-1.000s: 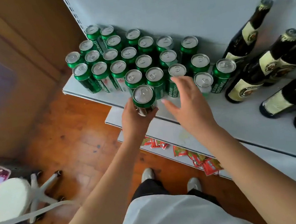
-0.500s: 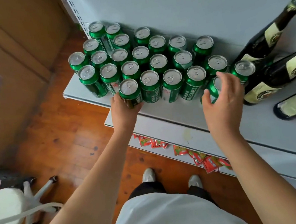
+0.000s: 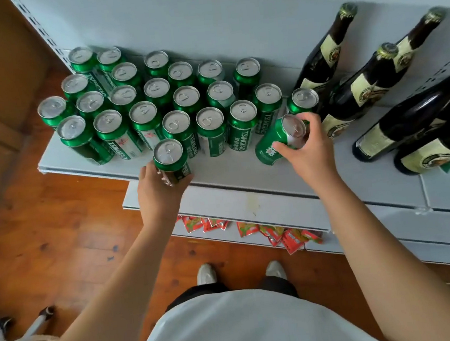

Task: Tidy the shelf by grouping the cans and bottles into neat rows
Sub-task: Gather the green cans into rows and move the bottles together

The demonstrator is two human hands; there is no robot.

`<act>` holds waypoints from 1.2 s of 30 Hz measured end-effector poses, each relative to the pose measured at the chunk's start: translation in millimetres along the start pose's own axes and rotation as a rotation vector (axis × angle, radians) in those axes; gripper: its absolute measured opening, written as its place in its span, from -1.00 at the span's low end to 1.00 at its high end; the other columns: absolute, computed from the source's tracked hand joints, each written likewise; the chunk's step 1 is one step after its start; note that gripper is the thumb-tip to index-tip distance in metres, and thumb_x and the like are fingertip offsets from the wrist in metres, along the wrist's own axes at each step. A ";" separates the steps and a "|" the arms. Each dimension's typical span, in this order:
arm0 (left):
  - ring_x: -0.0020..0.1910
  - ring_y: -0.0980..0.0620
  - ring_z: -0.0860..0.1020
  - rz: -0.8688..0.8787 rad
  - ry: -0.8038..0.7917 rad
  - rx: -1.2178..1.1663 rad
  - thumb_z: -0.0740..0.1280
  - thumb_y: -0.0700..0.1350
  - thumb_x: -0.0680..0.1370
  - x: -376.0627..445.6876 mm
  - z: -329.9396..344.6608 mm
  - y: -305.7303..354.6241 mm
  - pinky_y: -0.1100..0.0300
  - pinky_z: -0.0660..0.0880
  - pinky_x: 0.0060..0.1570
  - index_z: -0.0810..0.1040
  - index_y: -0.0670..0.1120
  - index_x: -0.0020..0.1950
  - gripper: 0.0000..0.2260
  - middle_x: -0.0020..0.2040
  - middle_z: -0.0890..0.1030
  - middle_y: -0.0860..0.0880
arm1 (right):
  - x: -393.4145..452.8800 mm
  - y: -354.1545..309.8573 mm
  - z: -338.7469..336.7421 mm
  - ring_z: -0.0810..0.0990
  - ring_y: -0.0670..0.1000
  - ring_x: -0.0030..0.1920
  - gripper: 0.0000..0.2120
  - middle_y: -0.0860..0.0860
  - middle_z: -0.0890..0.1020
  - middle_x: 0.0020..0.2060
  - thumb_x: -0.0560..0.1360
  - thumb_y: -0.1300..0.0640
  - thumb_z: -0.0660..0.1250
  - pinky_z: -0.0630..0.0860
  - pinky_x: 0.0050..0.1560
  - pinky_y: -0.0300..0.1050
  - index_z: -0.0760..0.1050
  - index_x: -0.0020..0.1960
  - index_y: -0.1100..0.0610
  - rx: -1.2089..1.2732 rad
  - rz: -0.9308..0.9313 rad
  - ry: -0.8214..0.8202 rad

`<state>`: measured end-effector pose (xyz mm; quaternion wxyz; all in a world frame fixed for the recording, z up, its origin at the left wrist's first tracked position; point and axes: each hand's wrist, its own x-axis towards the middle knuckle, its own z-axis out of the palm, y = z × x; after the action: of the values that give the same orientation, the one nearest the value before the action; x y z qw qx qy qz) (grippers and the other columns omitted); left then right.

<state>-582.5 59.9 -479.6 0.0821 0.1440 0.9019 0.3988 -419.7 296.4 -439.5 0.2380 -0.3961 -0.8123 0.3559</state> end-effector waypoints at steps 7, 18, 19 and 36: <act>0.20 -0.03 0.54 0.110 -0.169 -0.086 0.60 -0.05 0.36 -30.0 51.3 47.7 -0.02 0.57 0.12 0.35 -0.08 0.30 -0.38 0.22 0.57 -0.04 | -29.4 23.8 -45.4 0.58 -0.16 0.00 -0.41 -0.09 0.58 0.08 0.36 0.09 0.57 0.39 -0.10 -0.59 0.42 0.31 0.11 0.108 0.153 0.030; 0.24 -0.20 0.32 0.213 0.004 0.158 0.58 -0.04 0.30 -49.8 74.5 82.4 -0.04 0.30 0.34 0.26 -0.15 0.38 -0.23 0.26 0.32 -0.19 | -45.3 84.7 -98.2 0.51 0.09 0.24 -0.35 0.09 0.52 0.23 0.36 0.09 0.56 0.46 0.24 -0.07 0.38 0.37 0.15 -0.119 0.153 0.216; 0.22 -0.19 0.31 0.251 0.070 0.170 0.56 -0.01 0.32 -54.7 71.8 86.9 -0.02 0.29 0.34 0.27 -0.14 0.36 -0.27 0.25 0.31 -0.18 | -44.4 85.8 -99.2 0.48 0.10 0.26 -0.34 0.10 0.51 0.25 0.38 0.10 0.55 0.43 0.25 -0.08 0.36 0.39 0.17 -0.131 0.150 0.215; 0.31 -0.16 0.35 0.781 -0.235 0.724 0.42 0.23 0.42 27.6 159.0 228.5 -0.08 0.21 0.29 0.44 -0.09 0.26 -0.44 0.21 0.54 -0.08 | -69.6 46.0 -84.3 0.38 0.11 0.35 -0.63 0.14 0.42 0.33 0.57 0.13 0.28 0.51 0.23 0.08 0.42 0.35 0.21 -0.270 -0.175 0.301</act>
<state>-522.4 325.8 -417.0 -0.0266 0.5311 0.8457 0.0449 -301.6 292.6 -428.7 0.3313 -0.4011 -0.8392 0.1586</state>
